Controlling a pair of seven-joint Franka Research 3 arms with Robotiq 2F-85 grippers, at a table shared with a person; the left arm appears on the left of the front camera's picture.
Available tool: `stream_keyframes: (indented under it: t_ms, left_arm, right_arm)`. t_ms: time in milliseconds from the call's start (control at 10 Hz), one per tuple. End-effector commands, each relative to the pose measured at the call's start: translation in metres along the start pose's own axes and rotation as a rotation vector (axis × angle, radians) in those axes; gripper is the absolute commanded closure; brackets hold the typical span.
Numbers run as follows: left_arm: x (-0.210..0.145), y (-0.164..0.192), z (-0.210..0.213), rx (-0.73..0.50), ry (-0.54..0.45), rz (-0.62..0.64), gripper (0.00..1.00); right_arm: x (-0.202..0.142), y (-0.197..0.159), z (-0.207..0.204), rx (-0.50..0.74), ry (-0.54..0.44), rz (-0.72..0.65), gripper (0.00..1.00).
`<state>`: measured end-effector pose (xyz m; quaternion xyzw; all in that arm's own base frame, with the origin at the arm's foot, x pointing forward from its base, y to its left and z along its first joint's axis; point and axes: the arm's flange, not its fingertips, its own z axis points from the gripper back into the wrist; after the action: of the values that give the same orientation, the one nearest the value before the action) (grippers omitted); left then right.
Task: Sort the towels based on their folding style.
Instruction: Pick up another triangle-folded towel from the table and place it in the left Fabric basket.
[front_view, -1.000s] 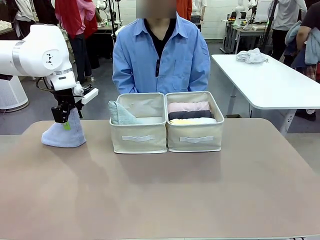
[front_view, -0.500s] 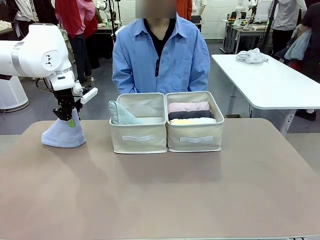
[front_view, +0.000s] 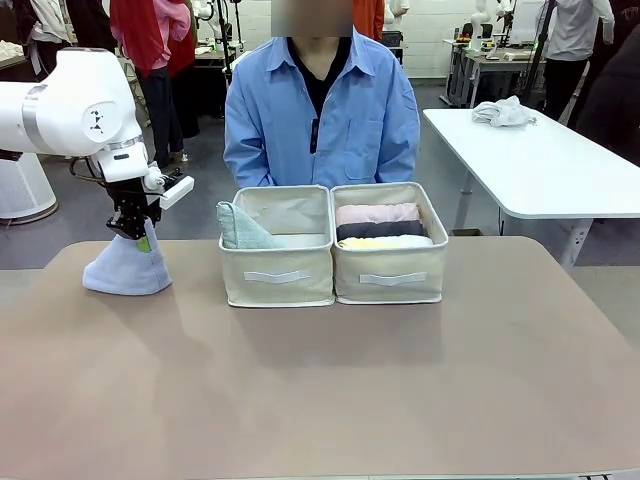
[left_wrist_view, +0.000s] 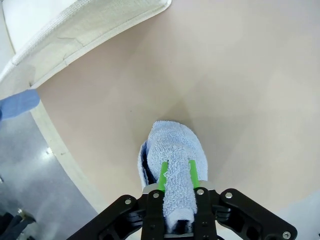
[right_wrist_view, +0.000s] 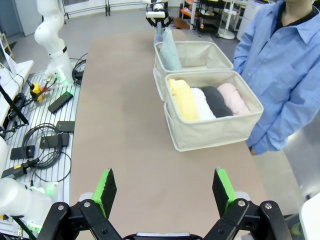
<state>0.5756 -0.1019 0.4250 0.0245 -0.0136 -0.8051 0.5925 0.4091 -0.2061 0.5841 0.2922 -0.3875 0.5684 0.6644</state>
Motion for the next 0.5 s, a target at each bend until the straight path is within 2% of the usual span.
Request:
stream_keyframes:
  t_ms: [0, 200, 400]
  left_arm:
    - [-0.011, -0.007, 0.01, 0.023, 0.006, 0.024, 1.0]
    - [-0.014, -0.008, 0.081, 0.043, 0.109, 0.127, 1.0]
    - [-0.018, -0.011, 0.147, 0.009, 0.096, 0.198, 1.0]
  right_arm:
    - [-0.002, -0.001, 0.001, 0.013, 0.004, 0.012, 0.0]
    - [-0.002, -0.001, 0.001, 0.013, 0.004, 0.012, 0.0]
    - [-0.002, -0.001, 0.001, 0.013, 0.004, 0.012, 0.0]
